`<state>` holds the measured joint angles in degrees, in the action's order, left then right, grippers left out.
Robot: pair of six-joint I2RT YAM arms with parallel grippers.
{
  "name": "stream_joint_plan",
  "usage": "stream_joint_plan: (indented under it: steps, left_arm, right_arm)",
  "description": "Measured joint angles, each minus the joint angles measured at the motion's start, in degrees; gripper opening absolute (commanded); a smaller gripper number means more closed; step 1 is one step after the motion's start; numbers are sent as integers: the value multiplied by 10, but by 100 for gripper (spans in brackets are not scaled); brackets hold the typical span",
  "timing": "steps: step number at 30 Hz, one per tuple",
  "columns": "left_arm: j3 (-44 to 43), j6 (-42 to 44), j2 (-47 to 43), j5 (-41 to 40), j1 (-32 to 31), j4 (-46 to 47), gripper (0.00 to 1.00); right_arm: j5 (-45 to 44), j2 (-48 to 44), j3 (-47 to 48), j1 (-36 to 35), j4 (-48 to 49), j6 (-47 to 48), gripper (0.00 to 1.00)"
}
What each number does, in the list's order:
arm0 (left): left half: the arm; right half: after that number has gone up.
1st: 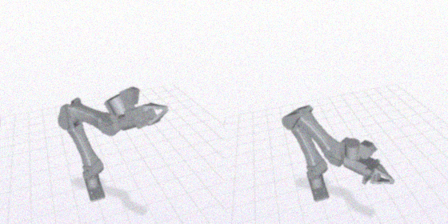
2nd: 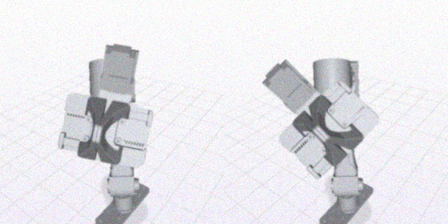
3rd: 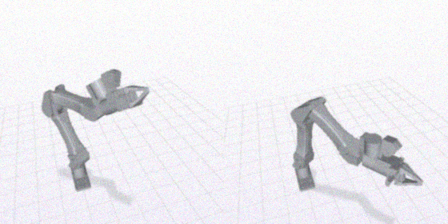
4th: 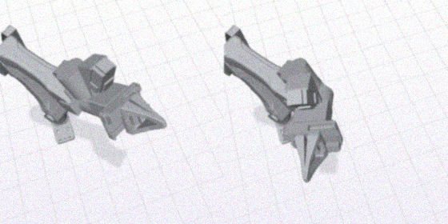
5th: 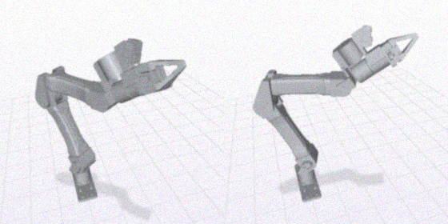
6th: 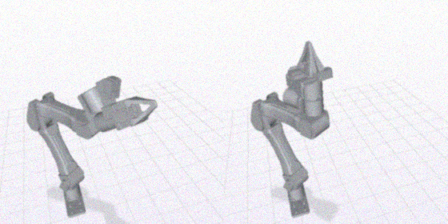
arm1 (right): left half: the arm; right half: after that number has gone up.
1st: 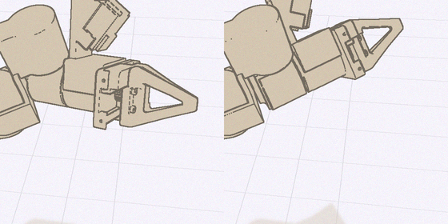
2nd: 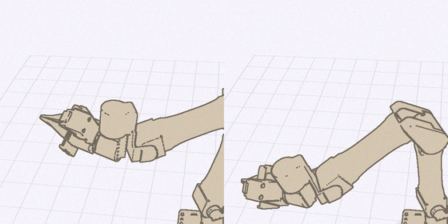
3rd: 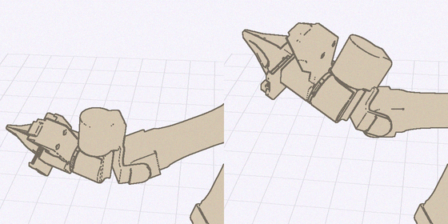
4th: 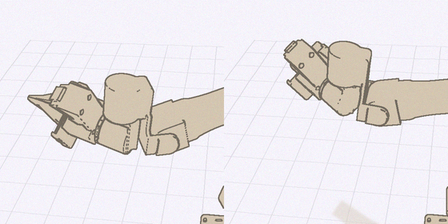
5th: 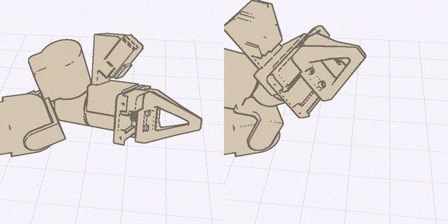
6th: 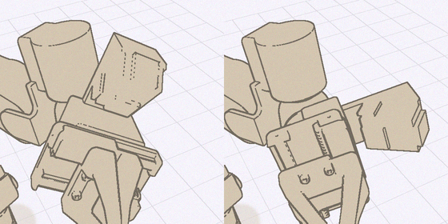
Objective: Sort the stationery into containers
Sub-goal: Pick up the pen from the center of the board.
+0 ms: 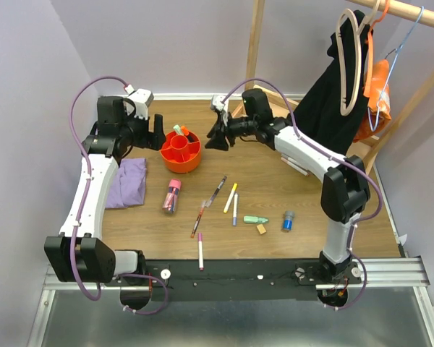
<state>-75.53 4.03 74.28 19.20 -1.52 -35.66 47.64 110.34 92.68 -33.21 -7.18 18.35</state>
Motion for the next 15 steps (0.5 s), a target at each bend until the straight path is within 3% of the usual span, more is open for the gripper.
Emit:
stream_joint_plan:
  steps: [7,15]
  left_arm:
    - [91,-33,-43,-3,0,6,96]
    - [122,-47,-80,-2,6,-2,98]
  right_arm:
    - [-46,-33,-8,-29,-224,182,53]
    - [-111,-77,-56,-60,-352,353,52]
